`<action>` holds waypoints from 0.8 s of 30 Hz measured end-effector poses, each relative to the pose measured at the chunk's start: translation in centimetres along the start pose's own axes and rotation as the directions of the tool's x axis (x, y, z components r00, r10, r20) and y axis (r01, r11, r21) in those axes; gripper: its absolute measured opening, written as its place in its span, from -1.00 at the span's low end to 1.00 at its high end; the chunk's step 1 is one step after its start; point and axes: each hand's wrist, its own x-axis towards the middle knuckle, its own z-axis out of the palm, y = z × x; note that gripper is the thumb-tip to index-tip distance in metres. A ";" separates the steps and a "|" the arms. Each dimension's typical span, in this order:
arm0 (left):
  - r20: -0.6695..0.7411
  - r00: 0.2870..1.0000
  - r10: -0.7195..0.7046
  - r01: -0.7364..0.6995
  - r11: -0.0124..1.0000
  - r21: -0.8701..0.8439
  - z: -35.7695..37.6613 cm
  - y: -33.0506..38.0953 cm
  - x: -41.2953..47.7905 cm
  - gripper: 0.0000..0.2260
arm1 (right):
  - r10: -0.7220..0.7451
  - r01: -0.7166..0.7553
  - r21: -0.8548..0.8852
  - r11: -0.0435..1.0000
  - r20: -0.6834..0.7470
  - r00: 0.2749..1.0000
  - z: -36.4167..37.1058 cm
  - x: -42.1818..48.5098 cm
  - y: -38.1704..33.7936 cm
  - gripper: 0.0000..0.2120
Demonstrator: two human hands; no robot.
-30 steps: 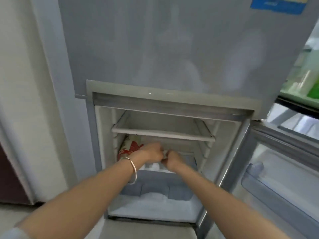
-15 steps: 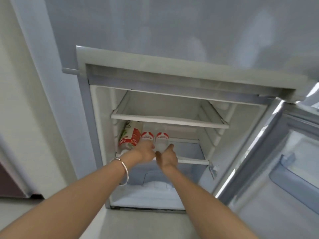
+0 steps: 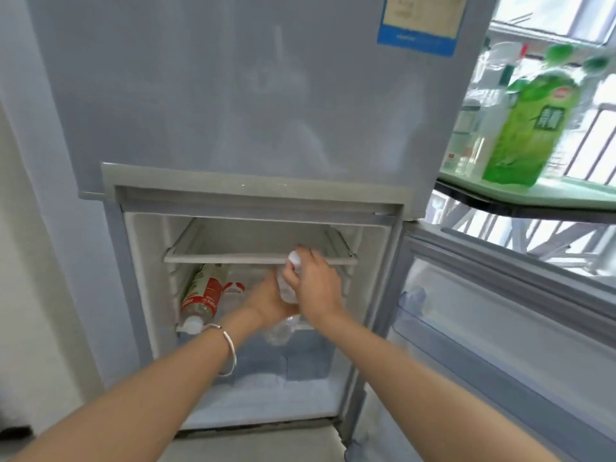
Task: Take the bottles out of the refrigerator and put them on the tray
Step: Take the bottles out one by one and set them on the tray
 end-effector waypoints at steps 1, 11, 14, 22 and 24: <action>-0.050 0.998 0.023 -0.023 1.000 -0.010 -0.3 1.0 -0.5 -0.26 | -0.024 0.024 -0.006 1.000 -0.012 1.000 -1.5 0.3 -0.3 -0.71; 0.106 0.919 0.379 -0.376 0.925 -0.048 -6.6 15.9 -6.6 -0.63 | -0.247 0.262 0.119 0.958 -0.124 0.961 -19.9 0.3 1.0 -0.63; 0.120 0.890 0.439 -0.441 0.897 -0.010 -9.1 21.6 -8.1 -0.72 | -0.277 0.319 0.150 0.936 -0.245 0.929 -25.2 -0.4 2.4 -0.53; -0.071 0.837 0.543 -0.548 0.832 -0.090 -9.4 36.1 -7.4 -0.45 | -0.140 0.181 0.116 0.977 -0.296 0.945 -30.9 -1.7 8.1 -0.35; -0.123 0.813 0.569 -0.581 0.802 -0.139 -8.2 38.7 -6.7 -0.49 | -0.030 0.072 0.125 0.990 -0.308 0.951 -31.7 -0.5 9.5 -0.23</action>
